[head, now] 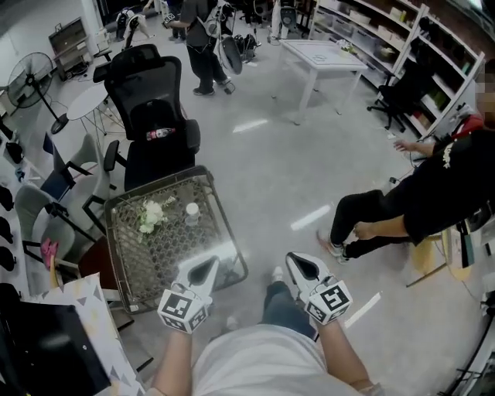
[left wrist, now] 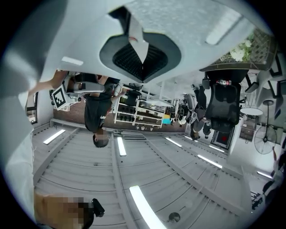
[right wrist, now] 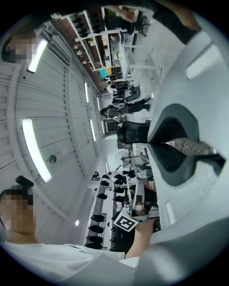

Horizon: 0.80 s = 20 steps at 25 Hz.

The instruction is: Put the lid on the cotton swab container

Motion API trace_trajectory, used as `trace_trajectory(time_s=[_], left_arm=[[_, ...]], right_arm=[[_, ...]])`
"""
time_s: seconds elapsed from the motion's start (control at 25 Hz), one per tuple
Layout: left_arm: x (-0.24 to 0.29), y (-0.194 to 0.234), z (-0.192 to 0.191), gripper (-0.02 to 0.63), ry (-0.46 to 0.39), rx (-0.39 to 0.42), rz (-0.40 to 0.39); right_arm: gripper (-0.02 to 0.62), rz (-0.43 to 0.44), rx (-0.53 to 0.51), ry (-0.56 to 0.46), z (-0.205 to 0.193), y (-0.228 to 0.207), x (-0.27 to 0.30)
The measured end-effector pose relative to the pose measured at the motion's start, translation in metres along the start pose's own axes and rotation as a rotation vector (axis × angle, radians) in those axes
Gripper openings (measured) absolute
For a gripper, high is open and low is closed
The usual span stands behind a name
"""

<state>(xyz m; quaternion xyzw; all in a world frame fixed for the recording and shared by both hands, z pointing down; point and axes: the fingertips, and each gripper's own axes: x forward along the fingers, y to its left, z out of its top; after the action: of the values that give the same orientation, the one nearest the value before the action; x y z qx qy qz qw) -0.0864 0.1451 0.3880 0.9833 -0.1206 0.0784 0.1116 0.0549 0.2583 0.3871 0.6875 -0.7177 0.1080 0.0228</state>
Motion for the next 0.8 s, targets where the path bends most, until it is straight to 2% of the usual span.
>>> trace_trajectory(time_s=[0.4,0.8], left_arm=[[0.095,0.046,0.015,0.008,0.005,-0.046,0.192],[0.121,0.073,0.014,0.008,0.017,-0.125,0.467]], right_arm=[[0.005,0.193,0.017,0.033,0.01,-0.103,0.091],[0.004,0.469,-0.013,0.107,0.015,-0.14,0.17]])
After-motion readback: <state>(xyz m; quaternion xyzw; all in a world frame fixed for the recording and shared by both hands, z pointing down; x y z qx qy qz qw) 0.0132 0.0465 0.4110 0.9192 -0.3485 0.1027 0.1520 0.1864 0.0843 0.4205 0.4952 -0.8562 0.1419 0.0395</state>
